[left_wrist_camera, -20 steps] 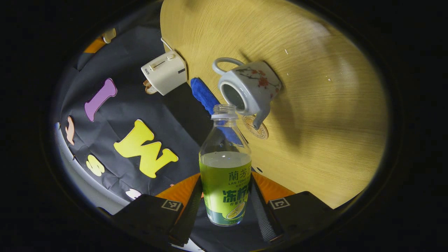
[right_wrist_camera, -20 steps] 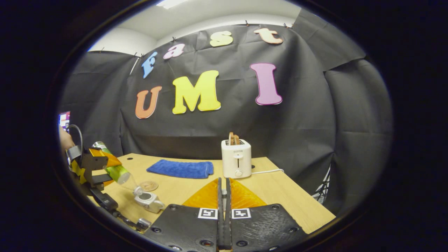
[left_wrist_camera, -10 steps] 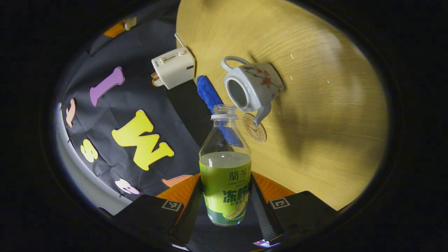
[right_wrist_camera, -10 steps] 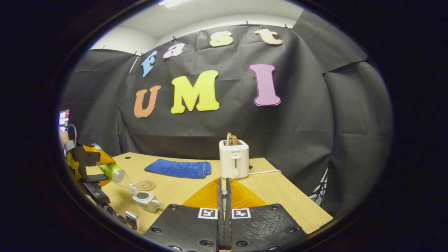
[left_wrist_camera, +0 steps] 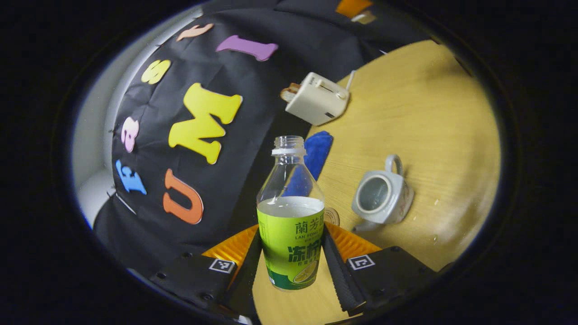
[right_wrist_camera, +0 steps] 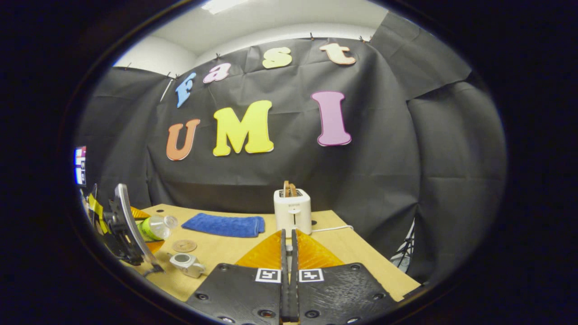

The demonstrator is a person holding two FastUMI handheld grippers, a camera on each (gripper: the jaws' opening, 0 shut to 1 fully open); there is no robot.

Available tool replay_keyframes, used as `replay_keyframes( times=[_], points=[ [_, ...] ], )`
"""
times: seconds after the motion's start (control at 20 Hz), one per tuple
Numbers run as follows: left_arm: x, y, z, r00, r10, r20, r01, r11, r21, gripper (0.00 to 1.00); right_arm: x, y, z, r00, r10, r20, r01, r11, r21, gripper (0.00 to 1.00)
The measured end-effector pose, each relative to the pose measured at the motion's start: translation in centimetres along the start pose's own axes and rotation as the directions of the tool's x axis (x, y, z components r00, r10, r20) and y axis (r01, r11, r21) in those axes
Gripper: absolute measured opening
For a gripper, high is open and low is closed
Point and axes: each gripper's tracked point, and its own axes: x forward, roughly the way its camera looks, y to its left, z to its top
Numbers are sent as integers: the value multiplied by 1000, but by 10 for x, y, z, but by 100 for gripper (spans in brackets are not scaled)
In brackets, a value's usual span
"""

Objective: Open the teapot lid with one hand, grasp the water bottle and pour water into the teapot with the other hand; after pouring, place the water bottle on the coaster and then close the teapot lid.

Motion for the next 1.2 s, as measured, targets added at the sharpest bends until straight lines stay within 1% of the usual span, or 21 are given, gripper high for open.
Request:
replay_keyframes(
  times=[0.05,0.1,0.15,0.2,0.25,0.3,0.35,0.4,0.45,0.55,0.6,0.7,0.8,0.85,0.9,0.95,1.0,1.1,1.2],
  points=[
    [3,9,2,1000,17,19,-15,994,-106,76,-3,-1,3,1000,-2,11,2,1000,0,0],
    [10,19,8,997,32,73,-15,975,-222,75,-5,1,7,1000,0,17,0,1000,4,0],
    [20,29,6,996,46,81,-14,933,-359,75,-7,4,7,1000,5,18,-5,1000,9,0],
    [29,34,7,994,36,106,20,875,-484,75,-8,6,8,1000,9,16,-9,1000,11,0],
    [34,41,8,991,52,125,33,805,-592,76,-11,9,10,1000,15,20,-15,1000,13,0],
    [41,51,8,990,64,128,39,738,-674,76,-14,14,13,999,24,28,-24,1000,12,0],
    [46,61,3,988,88,128,35,677,-735,76,-16,17,15,999,31,34,-31,999,9,0],
    [51,69,0,985,110,131,34,626,-779,76,-17,20,17,999,35,40,-35,999,4,0],
    [59,77,-1,983,128,134,34,587,-809,77,-18,22,17,998,39,43,-39,999,-1,0],
    [73,80,-3,980,144,139,42,529,-848,77,-18,26,17,998,47,46,-47,999,-3,0],
    [79,78,-3,979,146,143,50,505,-861,77,-18,27,18,998,50,45,-50,999,-2,0],
    [88,66,-3,980,122,155,82,466,-881,77,-15,26,15,998,52,38,-52,999,2,0],
    [97,57,-12,983,106,147,87,434,-897,77,-14,26,12,998,52,28,-52,999,6,0],
    [100,53,-17,985,100,138,83,428,-900,77,-12,24,10,998,52,24,-52,999,9,0],
    [104,49,-22,987,92,129,78,426,-901,78,-12,23,9,998,51,20,-51,999,11,0],
    [106,44,-26,988,87,124,75,434,-898,78,-11,24,7,999,50,17,-50,999,11,0],
    [108,42,-31,988,92,123,67,459,-886,78,-9,25,6,999,52,13,-52,999,10,0],
    [108,37,-34,987,97,126,63,489,-870,78,-8,26,3,998,54,8,-54,998,9,0],
    [108,35,-35,987,104,126,59,492,-869,78,-7,27,0,998,55,1,-55,998,5,0]
  ],
)
